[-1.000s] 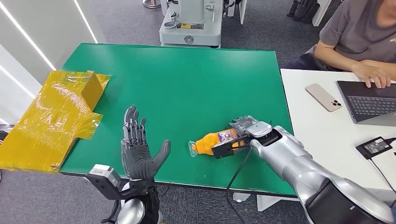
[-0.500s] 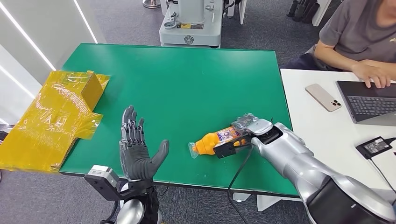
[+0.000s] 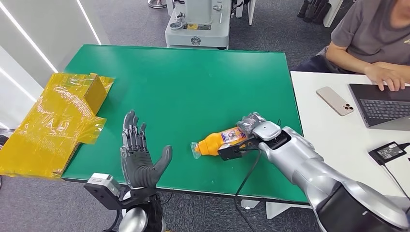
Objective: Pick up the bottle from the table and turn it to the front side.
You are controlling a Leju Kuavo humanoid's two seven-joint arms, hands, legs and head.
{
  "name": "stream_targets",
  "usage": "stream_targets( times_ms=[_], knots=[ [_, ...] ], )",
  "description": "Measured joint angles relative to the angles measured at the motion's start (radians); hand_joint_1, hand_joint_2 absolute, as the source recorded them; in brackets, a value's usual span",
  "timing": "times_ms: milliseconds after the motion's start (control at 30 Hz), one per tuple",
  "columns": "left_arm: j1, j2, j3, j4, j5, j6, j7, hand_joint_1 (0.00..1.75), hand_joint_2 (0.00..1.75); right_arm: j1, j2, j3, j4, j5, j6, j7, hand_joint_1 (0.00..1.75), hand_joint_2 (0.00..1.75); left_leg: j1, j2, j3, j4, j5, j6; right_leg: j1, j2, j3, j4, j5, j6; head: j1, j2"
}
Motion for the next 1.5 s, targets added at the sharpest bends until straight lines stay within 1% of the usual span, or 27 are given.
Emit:
stream_targets(
  times_ms=[300,433,533,633,767,867,933,1033,1100,1167,1233,1267,1333,1367,1400,1500],
  knots=[
    [0.024,0.001,0.002,-0.032,-0.004,0.002,-0.006,0.00,1.75,0.014,0.026,-0.074,-0.017,-0.064,-0.183,0.058,1.75,1.75,0.000,0.000,0.000,0.000,0.000,0.000,0.000,0.000,0.000,0.000,0.000,0.000,0.000,0.000],
    [0.032,0.001,0.004,-0.040,-0.009,0.010,-0.009,0.00,1.75,0.038,0.044,-0.152,-0.028,-0.120,-0.300,0.097,1.75,1.75,0.000,0.000,0.000,0.000,0.000,0.000,0.000,0.000,0.000,0.000,0.000,0.000,0.000,0.000],
    [0.032,0.000,0.005,-0.042,-0.014,0.011,-0.010,0.00,1.75,0.055,0.056,-0.212,-0.033,-0.153,-0.326,0.110,1.75,1.75,0.000,0.000,0.000,0.000,0.000,0.000,0.000,0.000,0.000,0.000,0.000,0.000,0.000,0.000],
    [0.031,0.000,0.005,-0.043,-0.018,0.011,-0.010,0.00,1.75,0.079,0.065,-0.285,-0.039,-0.200,-0.357,0.104,1.75,1.75,0.000,0.000,0.000,0.000,0.000,0.000,0.000,0.000,0.000,0.000,0.000,0.000,0.000,0.000],
    [0.031,0.000,0.005,-0.043,-0.019,0.012,-0.010,0.00,1.75,0.113,0.074,-0.388,-0.057,-0.258,-0.443,0.071,1.75,1.75,0.000,0.000,0.000,0.000,0.000,0.000,0.000,0.000,0.000,0.000,0.000,0.000,0.000,0.000],
    [0.031,0.000,0.005,-0.043,-0.020,0.010,-0.010,0.00,1.75,0.129,0.083,-0.445,-0.071,-0.274,-0.490,0.056,1.75,1.75,0.000,0.000,0.000,0.000,0.000,0.000,0.000,0.000,0.000,0.000,0.000,0.000,0.000,0.000],
    [0.030,-0.001,0.005,-0.043,-0.021,0.008,-0.010,0.00,1.75,0.140,0.090,-0.479,-0.081,-0.291,-0.528,0.025,1.75,1.75,0.000,0.000,0.000,0.000,0.000,0.000,0.000,0.000,0.000,0.000,0.000,0.000,0.000,0.000],
    [0.027,-0.005,0.005,-0.043,-0.025,0.002,-0.010,0.00,1.75,0.160,0.106,-0.536,-0.108,-0.329,-0.604,-0.054,1.75,1.75,0.000,0.000,0.000,0.000,0.000,0.000,0.000,0.000,-0.001,0.000,0.000,0.000,0.000,0.000],
    [0.025,-0.006,0.004,-0.043,-0.026,0.001,-0.010,0.00,1.75,0.166,0.110,-0.553,-0.118,-0.339,-0.624,-0.077,1.75,1.75,0.000,0.000,0.000,0.000,0.000,0.000,0.000,0.000,-0.001,0.000,0.000,0.000,0.000,0.000],
    [0.025,-0.006,0.004,-0.043,-0.026,0.001,-0.010,0.00,1.75,0.166,0.110,-0.553,-0.118,-0.340,-0.625,-0.079,1.75,1.75,0.000,0.000,0.000,0.000,0.000,0.000,0.000,0.000,-0.001,0.000,0.000,0.000,0.000,0.000],
    [0.020,-0.006,0.001,-0.042,-0.027,0.001,-0.010,0.00,1.75,0.178,0.115,-0.574,-0.137,-0.352,-0.649,-0.115,1.75,1.75,0.000,0.000,0.000,0.000,0.000,0.000,0.000,0.000,-0.001,0.000,0.000,0.000,0.000,0.000],
    [0.012,-0.006,-0.002,-0.040,-0.028,0.000,-0.010,0.00,1.75,0.201,0.122,-0.598,-0.167,-0.368,-0.670,-0.164,1.75,1.75,0.000,0.000,0.000,0.000,0.000,0.000,0.000,0.000,-0.001,0.000,-0.001,0.000,0.000,0.000],
    [-0.009,-0.005,-0.009,-0.036,-0.024,-0.014,-0.011,0.00,1.75,0.274,0.133,-0.651,-0.257,-0.403,-0.705,-0.287,1.75,1.75,0.000,0.000,0.000,0.000,0.000,0.000,0.000,0.000,-0.001,0.000,-0.001,0.000,0.000,0.000],
    [-0.019,-0.005,-0.012,-0.034,-0.022,-0.023,-0.013,0.00,1.75,0.313,0.136,-0.671,-0.301,-0.417,-0.715,-0.333,1.75,1.75,0.000,0.000,0.000,0.000,0.000,0.000,0.000,0.000,-0.001,0.000,-0.001,0.000,0.000,0.000],
    [-0.025,-0.005,-0.012,-0.034,-0.020,-0.032,-0.014,0.00,1.75,0.341,0.137,-0.681,-0.332,-0.423,-0.718,-0.356,1.75,1.75,0.000,0.000,0.000,0.000,0.000,0.000,0.000,0.000,-0.001,-0.001,-0.001,0.000,0.000,0.000],
    [-0.038,-0.004,-0.014,-0.034,-0.021,-0.048,-0.015,0.00,1.75,0.391,0.137,-0.696,-0.386,-0.427,-0.719,-0.365,1.75,1.75,0.000,0.000,0.000,0.000,0.000,0.000,0.000,0.000,-0.001,-0.001,-0.001,0.000,0.000,0.000]
  ],
)
